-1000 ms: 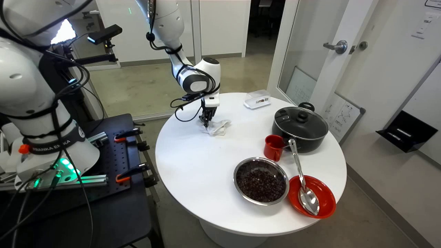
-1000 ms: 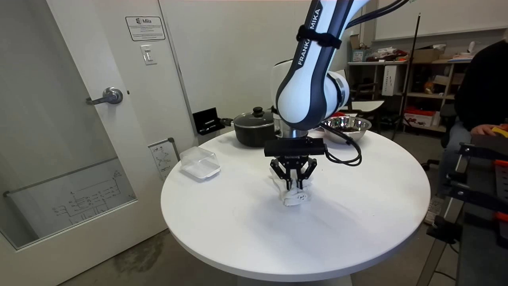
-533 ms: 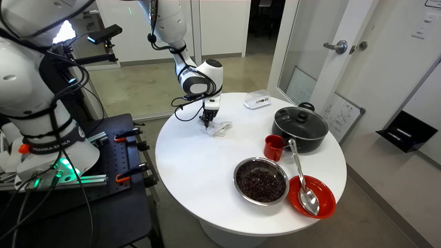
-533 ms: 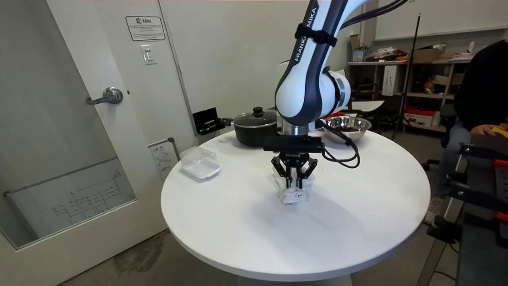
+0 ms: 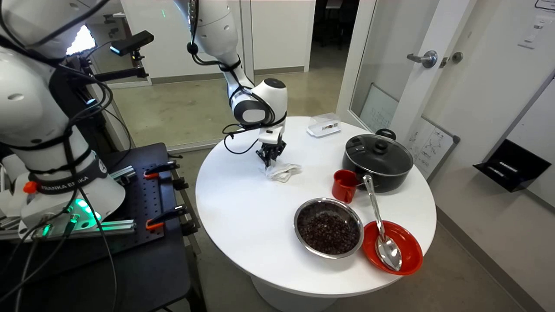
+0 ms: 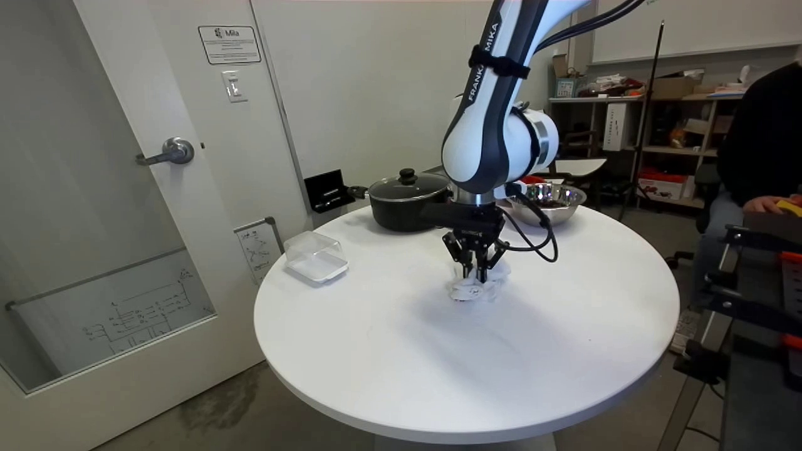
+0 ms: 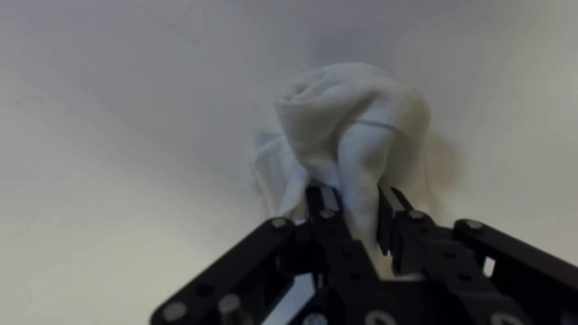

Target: Use the towel to wipe the table.

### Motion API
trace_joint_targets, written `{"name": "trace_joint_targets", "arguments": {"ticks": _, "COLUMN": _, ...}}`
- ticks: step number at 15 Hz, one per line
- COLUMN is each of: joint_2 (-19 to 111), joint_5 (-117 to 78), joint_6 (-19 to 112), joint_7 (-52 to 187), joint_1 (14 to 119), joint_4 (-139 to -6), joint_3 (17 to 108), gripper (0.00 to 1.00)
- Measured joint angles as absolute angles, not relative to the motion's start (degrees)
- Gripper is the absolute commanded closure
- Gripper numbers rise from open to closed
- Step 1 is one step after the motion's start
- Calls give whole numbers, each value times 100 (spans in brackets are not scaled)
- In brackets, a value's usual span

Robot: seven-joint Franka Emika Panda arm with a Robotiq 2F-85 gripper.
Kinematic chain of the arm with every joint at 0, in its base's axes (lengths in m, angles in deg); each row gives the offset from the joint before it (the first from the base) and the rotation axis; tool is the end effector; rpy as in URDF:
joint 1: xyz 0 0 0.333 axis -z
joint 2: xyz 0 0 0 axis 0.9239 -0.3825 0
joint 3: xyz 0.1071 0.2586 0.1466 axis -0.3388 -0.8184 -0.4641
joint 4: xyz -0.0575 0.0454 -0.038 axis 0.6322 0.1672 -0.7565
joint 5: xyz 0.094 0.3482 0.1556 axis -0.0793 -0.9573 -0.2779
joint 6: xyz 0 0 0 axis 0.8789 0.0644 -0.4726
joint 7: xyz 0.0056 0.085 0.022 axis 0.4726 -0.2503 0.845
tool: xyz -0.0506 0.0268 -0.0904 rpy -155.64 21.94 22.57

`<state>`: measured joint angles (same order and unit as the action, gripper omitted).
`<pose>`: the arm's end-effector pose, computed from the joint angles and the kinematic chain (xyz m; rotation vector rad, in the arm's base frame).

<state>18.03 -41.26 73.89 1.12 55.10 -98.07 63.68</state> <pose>0.5580 0.0528 0.0542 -2.3782 2.0019 0.0347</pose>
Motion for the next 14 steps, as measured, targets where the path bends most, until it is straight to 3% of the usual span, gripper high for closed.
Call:
{"name": "trace_joint_targets", "arguments": {"ticks": 8, "joint_2": 1606, "joint_5": -3761, "joint_6": 7314, "joint_7": -1782, "joint_1": 4561, "joint_4": -9789, "joint_3": 7541, "gripper": 94}}
{"name": "trace_joint_targets", "arguments": {"ticks": 14, "joint_2": 1762, "joint_5": -3909, "joint_6": 7268, "joint_7": -728, "joint_1": 6145, "joint_4": -9651, "joint_3": 5876, "gripper": 94}}
